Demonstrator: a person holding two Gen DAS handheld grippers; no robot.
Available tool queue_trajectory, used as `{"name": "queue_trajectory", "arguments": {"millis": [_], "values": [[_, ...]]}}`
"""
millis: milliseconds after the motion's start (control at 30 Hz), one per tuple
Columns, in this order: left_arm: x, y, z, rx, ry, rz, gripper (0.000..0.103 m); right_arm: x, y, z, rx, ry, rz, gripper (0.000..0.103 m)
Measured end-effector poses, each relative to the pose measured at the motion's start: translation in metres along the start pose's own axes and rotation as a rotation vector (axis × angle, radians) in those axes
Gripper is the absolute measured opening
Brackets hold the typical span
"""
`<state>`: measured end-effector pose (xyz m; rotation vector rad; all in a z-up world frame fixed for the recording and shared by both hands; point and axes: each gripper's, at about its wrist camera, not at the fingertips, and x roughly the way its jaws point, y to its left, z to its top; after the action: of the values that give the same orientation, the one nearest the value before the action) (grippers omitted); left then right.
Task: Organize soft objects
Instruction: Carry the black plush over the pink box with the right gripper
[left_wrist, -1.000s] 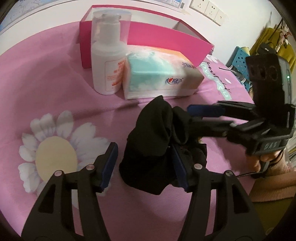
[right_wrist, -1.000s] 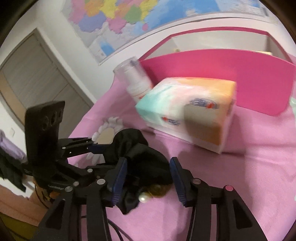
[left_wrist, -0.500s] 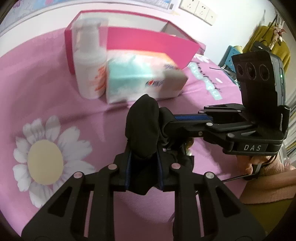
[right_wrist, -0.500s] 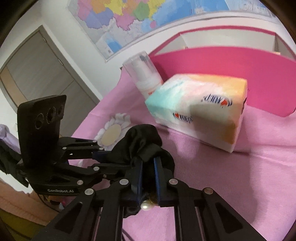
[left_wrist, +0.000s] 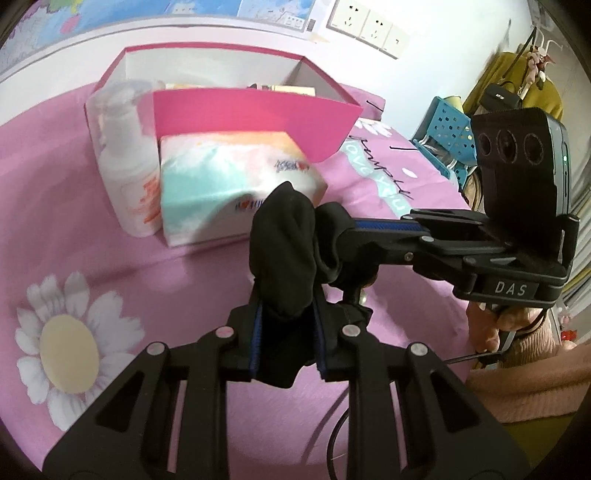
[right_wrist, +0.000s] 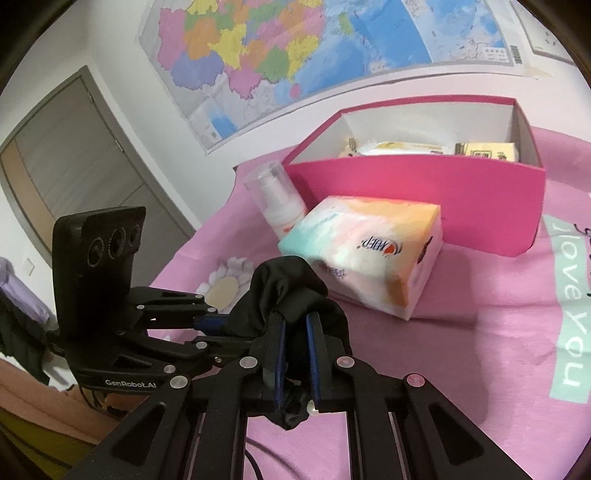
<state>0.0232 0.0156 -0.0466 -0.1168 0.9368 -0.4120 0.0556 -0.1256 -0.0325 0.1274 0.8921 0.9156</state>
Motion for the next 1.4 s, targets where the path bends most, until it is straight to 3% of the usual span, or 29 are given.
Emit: {"name": "queue_trajectory", "arguments": {"millis": [1400], "values": [[-0.027,-0.036,0.064,0.14,-0.157,0.035,0.025,-0.053,0.0,0.046,-0.06,-0.189,-0.046,0.01]]}}
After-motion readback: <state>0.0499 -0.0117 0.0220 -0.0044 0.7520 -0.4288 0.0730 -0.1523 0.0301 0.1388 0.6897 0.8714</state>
